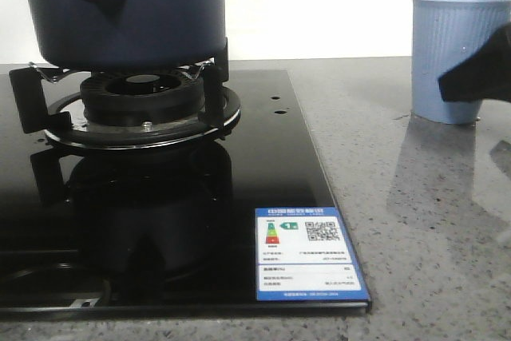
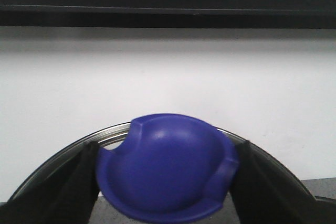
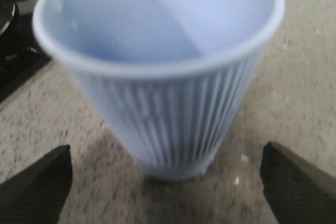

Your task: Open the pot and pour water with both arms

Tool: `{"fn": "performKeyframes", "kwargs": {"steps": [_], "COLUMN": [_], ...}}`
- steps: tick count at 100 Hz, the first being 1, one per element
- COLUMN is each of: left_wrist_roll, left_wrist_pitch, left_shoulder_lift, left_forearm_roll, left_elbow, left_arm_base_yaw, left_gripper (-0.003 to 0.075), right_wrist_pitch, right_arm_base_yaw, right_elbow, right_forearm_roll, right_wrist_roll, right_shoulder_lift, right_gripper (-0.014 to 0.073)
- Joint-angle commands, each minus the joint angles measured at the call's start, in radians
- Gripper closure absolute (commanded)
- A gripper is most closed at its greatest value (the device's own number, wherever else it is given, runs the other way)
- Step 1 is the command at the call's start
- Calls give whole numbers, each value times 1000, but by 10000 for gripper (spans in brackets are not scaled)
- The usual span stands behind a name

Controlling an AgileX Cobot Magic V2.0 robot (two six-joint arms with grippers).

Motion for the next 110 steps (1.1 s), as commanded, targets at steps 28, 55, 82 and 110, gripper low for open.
{"fn": "performKeyframes", "kwargs": {"steps": [28, 55, 82, 110], "left_wrist_roll": [-6, -6, -6, -6], "left_wrist_pitch": [-120, -169, -247, -302], "left_shoulder_lift": [-18, 48, 146, 227], "left_forearm_roll": [-10, -10, -10, 0], "left_elbow": [-40, -40, -40, -40], "left_arm_base_yaw": [-77, -233, -366, -397], "left_gripper": [362, 362, 362, 362], "right_wrist_pitch": [24, 64, 64, 64], "right_arm_base_yaw": [-5, -5, -5, -5], "right_elbow": [191, 255, 272, 272], "right_forearm_roll": [17, 17, 17, 17], "right_wrist_roll": [16, 59, 77, 97], "right_shoulder_lift": [-334, -560, -634, -634], "right_gripper": [-64, -64, -64, -64]}}
